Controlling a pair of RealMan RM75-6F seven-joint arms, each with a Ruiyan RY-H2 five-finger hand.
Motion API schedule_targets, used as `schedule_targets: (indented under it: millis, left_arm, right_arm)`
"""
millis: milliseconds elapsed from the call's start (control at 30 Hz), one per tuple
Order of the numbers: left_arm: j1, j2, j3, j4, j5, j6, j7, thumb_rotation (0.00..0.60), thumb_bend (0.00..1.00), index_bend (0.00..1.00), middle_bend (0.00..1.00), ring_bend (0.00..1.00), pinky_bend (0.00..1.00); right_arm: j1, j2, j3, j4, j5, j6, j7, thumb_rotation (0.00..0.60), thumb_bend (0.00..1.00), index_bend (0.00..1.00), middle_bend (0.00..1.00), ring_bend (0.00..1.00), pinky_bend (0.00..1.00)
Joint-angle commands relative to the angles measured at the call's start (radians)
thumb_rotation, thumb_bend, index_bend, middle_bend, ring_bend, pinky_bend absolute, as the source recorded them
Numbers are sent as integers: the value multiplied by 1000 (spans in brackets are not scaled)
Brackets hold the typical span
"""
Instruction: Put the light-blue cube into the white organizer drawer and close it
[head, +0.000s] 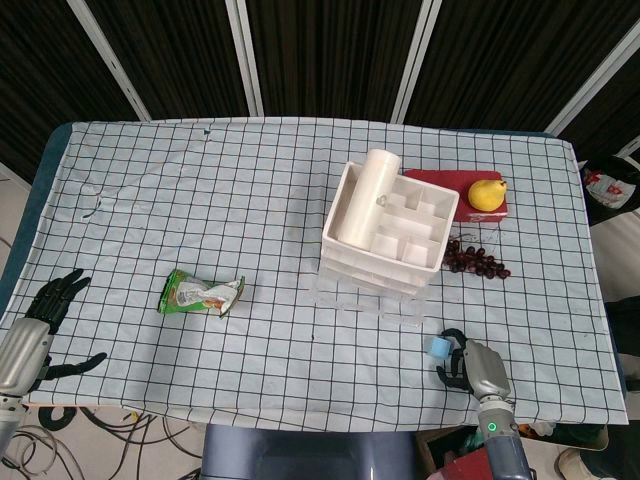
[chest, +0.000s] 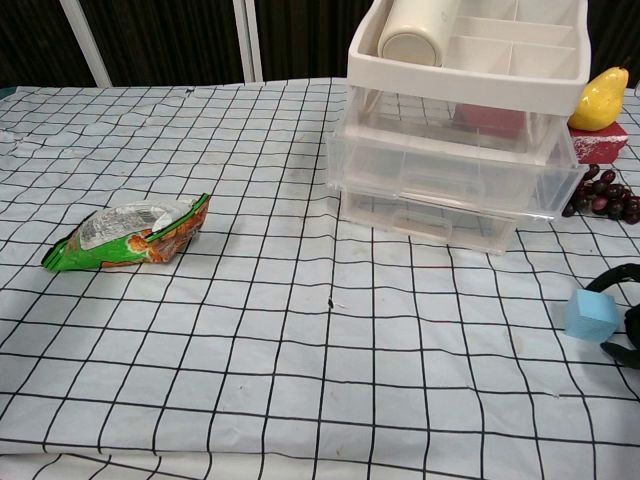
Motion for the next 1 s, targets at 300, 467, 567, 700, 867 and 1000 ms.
schedule_targets:
  millis: [300,467,567,700,867,1000]
  left_arm:
    - [2,0,1,-5,-4,-2,5,600,21,0,0,0,0]
    - [2,1,1,-6,-5,-3,2,600,21,0,0,0,0]
    - [1,2,2,-6,-5,-5,0,600,22,0,0,0,0]
    - [2,3,1,-8,-7,-5,-3,600,22,0,0,0,0]
    - [2,4,1,-10,-8,-6,-5,600,22,0,0,0,0]
    - [3,4,2,-10,-8,-5,-3,600,22,0,0,0,0]
  right_arm:
    - [0,-21,13,4,-1,-3,24,600,307,340,713,742,675]
    - [-3,-31,17,12,3,4,27,600,358,484,718,747,675]
    - [-5,-33,19,11,0,9,29,600,380,545,723,751,675]
    - [-10,-25,15,-3,-15,13,37,600,398,602,724,752,675]
    - [-22,20,5,-62,-39,19,52,600,403,604,724,752,675]
    - [-38,96,4,-149,-85,42,72,600,406,605,724,752,675]
